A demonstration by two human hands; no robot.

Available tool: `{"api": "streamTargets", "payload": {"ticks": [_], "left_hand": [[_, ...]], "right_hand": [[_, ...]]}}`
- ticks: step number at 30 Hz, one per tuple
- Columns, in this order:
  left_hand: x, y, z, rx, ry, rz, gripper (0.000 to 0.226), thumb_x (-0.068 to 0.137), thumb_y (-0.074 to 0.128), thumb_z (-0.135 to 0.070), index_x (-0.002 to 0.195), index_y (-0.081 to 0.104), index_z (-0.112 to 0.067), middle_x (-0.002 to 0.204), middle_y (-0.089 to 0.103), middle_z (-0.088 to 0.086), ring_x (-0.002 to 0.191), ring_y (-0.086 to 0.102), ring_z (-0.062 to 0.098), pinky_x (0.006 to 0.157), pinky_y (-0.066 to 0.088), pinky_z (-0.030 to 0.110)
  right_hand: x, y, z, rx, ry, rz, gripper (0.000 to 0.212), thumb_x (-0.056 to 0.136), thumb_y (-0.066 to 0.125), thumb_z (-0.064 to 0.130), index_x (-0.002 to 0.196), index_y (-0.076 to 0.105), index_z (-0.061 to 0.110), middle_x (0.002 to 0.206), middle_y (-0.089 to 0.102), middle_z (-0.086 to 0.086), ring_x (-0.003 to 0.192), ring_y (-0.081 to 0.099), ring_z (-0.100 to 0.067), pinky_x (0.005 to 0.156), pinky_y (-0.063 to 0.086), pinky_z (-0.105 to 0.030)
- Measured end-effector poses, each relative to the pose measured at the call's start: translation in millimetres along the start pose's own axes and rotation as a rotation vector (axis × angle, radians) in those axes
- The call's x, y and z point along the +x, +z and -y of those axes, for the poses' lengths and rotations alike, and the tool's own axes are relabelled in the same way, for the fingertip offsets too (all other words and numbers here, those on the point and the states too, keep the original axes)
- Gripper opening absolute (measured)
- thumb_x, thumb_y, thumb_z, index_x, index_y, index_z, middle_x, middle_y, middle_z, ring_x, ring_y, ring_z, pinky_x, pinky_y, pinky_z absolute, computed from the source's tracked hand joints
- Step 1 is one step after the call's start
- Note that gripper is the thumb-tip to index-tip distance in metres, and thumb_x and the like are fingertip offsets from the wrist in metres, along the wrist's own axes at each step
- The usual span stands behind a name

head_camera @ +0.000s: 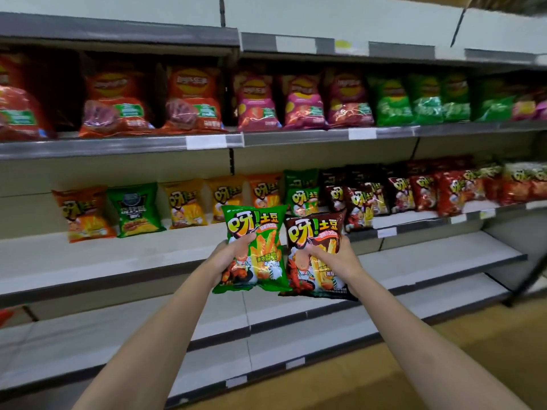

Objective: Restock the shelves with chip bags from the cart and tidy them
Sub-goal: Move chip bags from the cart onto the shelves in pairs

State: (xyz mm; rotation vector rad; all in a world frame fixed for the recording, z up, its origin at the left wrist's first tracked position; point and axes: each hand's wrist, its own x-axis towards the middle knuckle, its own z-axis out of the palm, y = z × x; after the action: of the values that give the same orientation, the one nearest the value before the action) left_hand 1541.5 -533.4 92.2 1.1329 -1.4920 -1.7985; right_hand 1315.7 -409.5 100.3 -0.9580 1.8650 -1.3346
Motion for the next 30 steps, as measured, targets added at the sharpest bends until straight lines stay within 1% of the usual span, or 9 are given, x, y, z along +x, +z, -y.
{"api": "streamTargets", "payload": {"ticks": [3, 11, 14, 17, 19, 23, 26, 27, 30], "left_hand": [[38, 20, 0, -0.016, 0.003, 0.032, 0.049, 0.082, 0.07, -0.045, 0.119, 0.06, -0.014, 0.103, 0.074, 0.01, 0.094, 0.071, 0.031, 0.095, 0.051, 0.049], [156, 56, -6, -0.047, -0.075, 0.059, 0.057, 0.077, 0.073, -0.047, 0.122, 0.06, -0.014, 0.102, 0.074, 0.009, 0.093, 0.071, 0.029, 0.096, 0.05, 0.047], [200, 62, -8, -0.069, -0.071, 0.036, 0.071, 0.068, 0.077, -0.052, 0.125, 0.057, -0.016, 0.106, 0.073, 0.008, 0.094, 0.071, 0.027, 0.095, 0.051, 0.045], [235, 69, -10, -0.056, -0.09, 0.009, 0.072, 0.069, 0.077, -0.051, 0.127, 0.052, -0.016, 0.116, 0.068, 0.007, 0.097, 0.067, 0.024, 0.088, 0.051, 0.037], [258, 73, -10, -0.062, -0.114, -0.043, 0.067, 0.077, 0.075, -0.043, 0.13, 0.043, -0.017, 0.127, 0.058, 0.005, 0.109, 0.058, 0.025, 0.094, 0.045, 0.038], [297, 83, -6, -0.017, -0.114, -0.111, 0.092, 0.073, 0.08, -0.037, 0.145, 0.026, -0.015, 0.143, 0.043, 0.007, 0.129, 0.044, 0.031, 0.11, 0.033, 0.046], [315, 91, 0, -0.005, -0.134, -0.101, 0.081, 0.069, 0.082, -0.031, 0.134, 0.038, -0.011, 0.129, 0.055, 0.008, 0.108, 0.056, 0.024, 0.085, 0.044, 0.033], [321, 93, 3, 0.005, -0.129, -0.09, 0.073, 0.068, 0.082, -0.03, 0.127, 0.042, -0.012, 0.125, 0.058, 0.008, 0.101, 0.058, 0.022, 0.074, 0.043, 0.029], [335, 98, 11, 0.043, -0.108, -0.103, 0.06, 0.074, 0.081, -0.019, 0.119, 0.042, -0.017, 0.12, 0.061, 0.01, 0.103, 0.059, 0.026, 0.061, 0.042, 0.027]], "right_hand": [[29, -17, -8, -0.014, 0.01, -0.045, 0.083, 0.073, 0.081, 0.038, 0.137, 0.033, 0.016, 0.117, 0.056, 0.001, 0.108, 0.055, -0.018, 0.094, 0.046, -0.036], [126, -67, -7, -0.089, 0.068, -0.119, 0.1, 0.069, 0.08, 0.051, 0.147, 0.026, 0.02, 0.139, 0.05, -0.005, 0.126, 0.049, -0.027, 0.105, 0.043, -0.049], [165, -76, -5, -0.093, 0.076, -0.13, 0.108, 0.06, 0.081, 0.06, 0.146, 0.027, 0.022, 0.138, 0.052, -0.006, 0.125, 0.051, -0.028, 0.103, 0.044, -0.051], [197, -80, -8, -0.101, 0.087, -0.143, 0.094, 0.068, 0.08, 0.052, 0.143, 0.032, 0.022, 0.131, 0.056, -0.005, 0.12, 0.054, -0.027, 0.102, 0.045, -0.05], [214, -81, -10, -0.101, 0.087, -0.148, 0.089, 0.073, 0.078, 0.047, 0.143, 0.031, 0.02, 0.132, 0.055, -0.005, 0.12, 0.053, -0.027, 0.103, 0.044, -0.047], [246, -80, -14, -0.111, 0.106, -0.148, 0.1, 0.069, 0.078, 0.054, 0.147, 0.026, 0.02, 0.137, 0.05, -0.003, 0.127, 0.048, -0.027, 0.106, 0.04, -0.045], [266, -76, -21, -0.133, 0.133, -0.15, 0.132, 0.038, 0.073, 0.082, 0.147, 0.026, 0.023, 0.142, 0.048, -0.006, 0.13, 0.046, -0.03, 0.106, 0.041, -0.051], [273, -75, -25, -0.137, 0.152, -0.142, 0.136, 0.037, 0.073, 0.083, 0.148, 0.023, 0.022, 0.145, 0.045, -0.007, 0.131, 0.044, -0.031, 0.106, 0.04, -0.052], [282, -72, -31, -0.122, 0.165, -0.152, 0.112, 0.063, 0.079, 0.061, 0.15, 0.023, 0.019, 0.146, 0.044, -0.007, 0.133, 0.043, -0.03, 0.108, 0.039, -0.05]]}}
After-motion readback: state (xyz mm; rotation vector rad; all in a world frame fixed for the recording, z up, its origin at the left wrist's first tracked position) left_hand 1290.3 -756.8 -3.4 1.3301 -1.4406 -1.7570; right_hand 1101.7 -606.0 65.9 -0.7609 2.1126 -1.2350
